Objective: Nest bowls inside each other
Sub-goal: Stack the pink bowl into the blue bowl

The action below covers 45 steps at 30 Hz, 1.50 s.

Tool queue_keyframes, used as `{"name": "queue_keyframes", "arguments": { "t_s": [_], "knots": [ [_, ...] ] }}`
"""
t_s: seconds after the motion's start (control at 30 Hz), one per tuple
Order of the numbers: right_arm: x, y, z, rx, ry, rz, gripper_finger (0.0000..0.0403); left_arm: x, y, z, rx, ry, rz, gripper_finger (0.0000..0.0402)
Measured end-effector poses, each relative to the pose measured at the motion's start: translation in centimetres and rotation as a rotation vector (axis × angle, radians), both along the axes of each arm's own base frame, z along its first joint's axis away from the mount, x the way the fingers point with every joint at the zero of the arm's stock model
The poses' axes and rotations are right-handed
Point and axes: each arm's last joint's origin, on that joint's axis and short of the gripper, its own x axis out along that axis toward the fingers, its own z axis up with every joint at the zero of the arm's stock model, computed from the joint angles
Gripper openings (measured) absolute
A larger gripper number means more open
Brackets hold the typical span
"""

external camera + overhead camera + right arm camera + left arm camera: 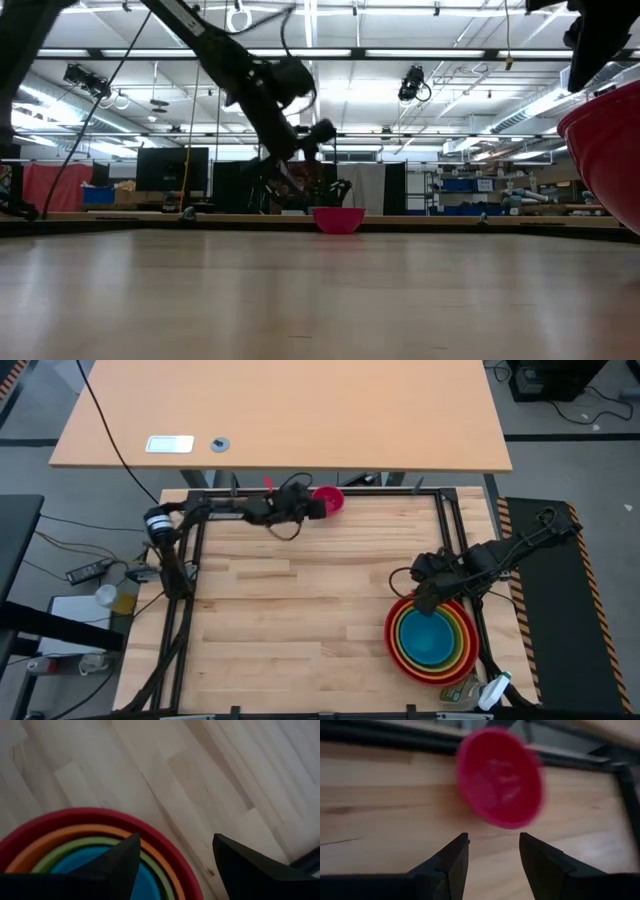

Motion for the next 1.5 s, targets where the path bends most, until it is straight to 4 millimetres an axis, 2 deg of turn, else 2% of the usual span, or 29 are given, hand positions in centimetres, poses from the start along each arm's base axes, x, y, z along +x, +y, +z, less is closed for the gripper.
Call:
{"name": "queue_keyframes", "arguments": {
  "t_s": [0.17, 0.3, 0.47, 0.73, 0.87, 1.1, 1.3, 1.4, 1.5],
  "knots": [
    [0.1, -0.1, 0.1, -0.044, -0.039, -0.039, 0.0252, 0.6, 2.7, -1.7, -0.075, 0.004, 0.014, 0.0179],
    [0.2, -0.2, 0.1, -0.053, -0.051, -0.057, 0.0251, 0.5, 3.8, -2.9, -0.122, -0.015, 0.069, 0.0179],
    [0.3, -0.2, 0.2, -0.076, -0.077, -0.067, 0.0251, 0.6, 4.4, -2.9, -0.091, -0.033, 0.073, 0.0179],
    [0.9, -0.1, 0.4, -0.103, -0.157, -0.086, 0.0251, 1.3, 5.0, -4.7, -0.113, -0.085, 0.085, 0.0175],
    [1.0, -0.3, 0.4, -0.096, -0.163, -0.114, 0.0251, 1.3, 5.0, -4.7, -0.085, -0.069, 0.049, 0.0143],
    [1.3, -0.6, 0.3, -0.034, -0.16, -0.15, 0.0251, 1.3, 4.8, -4.8, -0.113, -0.052, 0.003, 0.0019],
    [1.4, -0.5, 0.4, -0.024, -0.164, -0.149, 0.0251, 1.1, 4.5, -4.2, -0.111, -0.043, -0.019, 0.0012],
    [1.5, -0.8, 0.4, -0.018, -0.17, -0.18, 0.0251, 1.0, 4.0, -2.8, -0.066, -0.029, -0.093, 0.0008],
    [1.8, -1.5, 0.4, -0.028, -0.196, -0.247, 0.0251, 1.1, 2.6, -1.0, -0.01, -0.004, -0.198, 0.0008]
  ]
}}
